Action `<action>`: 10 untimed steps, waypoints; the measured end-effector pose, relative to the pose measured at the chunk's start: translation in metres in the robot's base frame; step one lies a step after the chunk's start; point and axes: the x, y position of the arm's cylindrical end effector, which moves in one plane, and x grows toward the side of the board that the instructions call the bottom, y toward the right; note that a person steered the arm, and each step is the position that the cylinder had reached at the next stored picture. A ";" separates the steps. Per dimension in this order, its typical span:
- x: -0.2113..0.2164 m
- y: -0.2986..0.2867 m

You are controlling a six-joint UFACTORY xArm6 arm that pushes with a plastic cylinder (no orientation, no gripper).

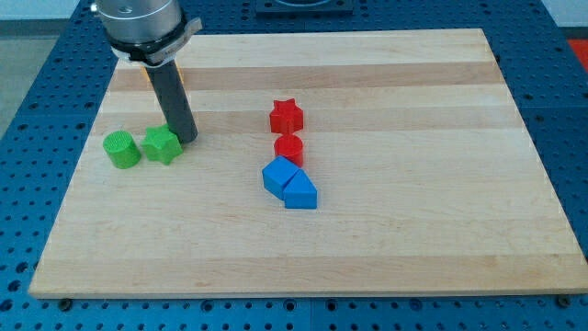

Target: Move red star right diagonally towards red circle

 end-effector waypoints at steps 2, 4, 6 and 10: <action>0.000 -0.017; 0.000 -0.026; 0.000 0.047; -0.016 0.133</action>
